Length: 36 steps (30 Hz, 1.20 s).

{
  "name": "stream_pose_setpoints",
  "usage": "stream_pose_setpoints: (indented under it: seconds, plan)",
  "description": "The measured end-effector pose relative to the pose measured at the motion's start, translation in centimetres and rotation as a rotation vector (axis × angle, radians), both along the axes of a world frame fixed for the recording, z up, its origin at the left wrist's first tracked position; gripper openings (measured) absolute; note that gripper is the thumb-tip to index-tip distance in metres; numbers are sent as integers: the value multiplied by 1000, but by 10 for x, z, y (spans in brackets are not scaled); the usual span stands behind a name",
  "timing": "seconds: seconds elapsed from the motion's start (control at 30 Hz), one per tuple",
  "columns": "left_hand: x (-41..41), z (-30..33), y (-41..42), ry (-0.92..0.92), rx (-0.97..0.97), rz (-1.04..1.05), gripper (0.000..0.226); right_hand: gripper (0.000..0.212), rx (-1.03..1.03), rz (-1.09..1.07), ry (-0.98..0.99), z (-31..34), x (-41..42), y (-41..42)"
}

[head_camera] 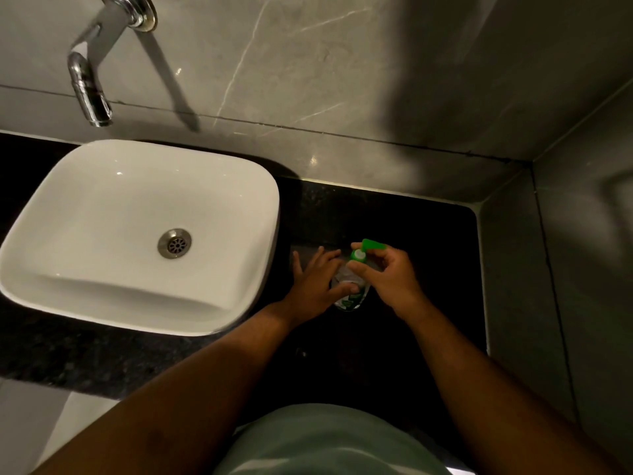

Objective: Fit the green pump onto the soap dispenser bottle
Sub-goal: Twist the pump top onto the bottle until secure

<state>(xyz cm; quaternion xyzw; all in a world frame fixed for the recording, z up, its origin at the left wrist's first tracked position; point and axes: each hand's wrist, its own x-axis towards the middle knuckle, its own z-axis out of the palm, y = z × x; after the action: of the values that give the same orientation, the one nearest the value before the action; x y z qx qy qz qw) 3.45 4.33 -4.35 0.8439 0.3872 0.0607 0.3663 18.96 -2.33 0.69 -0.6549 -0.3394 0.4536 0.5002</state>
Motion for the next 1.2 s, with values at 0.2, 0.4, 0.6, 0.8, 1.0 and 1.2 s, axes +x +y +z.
stream_pose_setpoints:
  seconds: [0.2, 0.4, 0.6, 0.8, 1.0, 1.2]
  plan:
    - [-1, -1, 3, 4, -30, -16, 72, 36, -10, 177, 67, 8, 21, 13]
    - [0, -6, 4, -35, -29, -11, 75, 34, -14, 271, 7, 6, 25, 11]
    - [1, -6, 3, -36, -17, -11, 73, 35, 5, 228, 3, 2, 20, 6]
    - [0, -4, 2, -14, -14, 6, 74, 37, 6, 41, 17, -2, 7, 2]
    - [-2, -2, 2, 2, -21, 24, 76, 34, 41, -99, -71, -5, -13, 2]
    - [-3, -1, 1, -14, -57, 28, 70, 36, 69, -129, -73, -8, -18, -2]
